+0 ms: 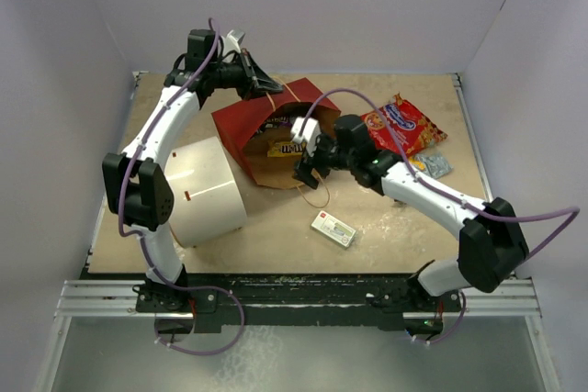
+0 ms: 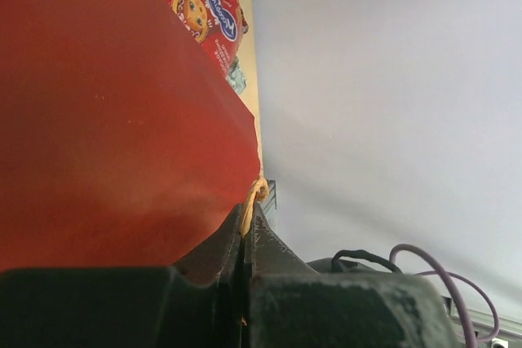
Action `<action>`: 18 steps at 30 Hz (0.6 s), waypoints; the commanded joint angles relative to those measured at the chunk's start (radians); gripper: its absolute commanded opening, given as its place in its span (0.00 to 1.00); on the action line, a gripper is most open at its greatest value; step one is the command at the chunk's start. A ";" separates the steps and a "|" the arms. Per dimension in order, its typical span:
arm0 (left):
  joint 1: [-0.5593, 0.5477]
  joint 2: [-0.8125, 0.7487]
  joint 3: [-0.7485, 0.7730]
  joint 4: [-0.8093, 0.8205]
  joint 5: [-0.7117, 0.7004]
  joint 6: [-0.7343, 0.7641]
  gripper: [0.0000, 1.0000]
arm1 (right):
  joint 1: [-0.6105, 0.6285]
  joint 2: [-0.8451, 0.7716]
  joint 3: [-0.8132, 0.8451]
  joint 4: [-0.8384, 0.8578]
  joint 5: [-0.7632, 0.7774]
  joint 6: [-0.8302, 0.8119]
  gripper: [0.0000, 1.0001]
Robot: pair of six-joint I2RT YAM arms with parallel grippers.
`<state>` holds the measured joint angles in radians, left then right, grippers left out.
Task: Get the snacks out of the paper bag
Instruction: Take out the snack from the paper bag.
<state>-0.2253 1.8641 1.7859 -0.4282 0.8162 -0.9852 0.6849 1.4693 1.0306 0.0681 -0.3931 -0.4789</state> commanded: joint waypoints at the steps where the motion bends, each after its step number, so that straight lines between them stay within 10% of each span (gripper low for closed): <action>1: -0.005 -0.066 -0.004 0.022 -0.009 0.009 0.00 | -0.002 0.067 0.019 0.182 0.075 -0.322 0.81; 18: -0.005 -0.074 0.004 -0.105 0.015 0.092 0.00 | -0.012 0.475 0.177 0.362 0.137 -0.616 0.85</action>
<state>-0.2260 1.8477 1.7844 -0.5098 0.8154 -0.9489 0.6796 1.9125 1.1294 0.3187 -0.2928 -1.0397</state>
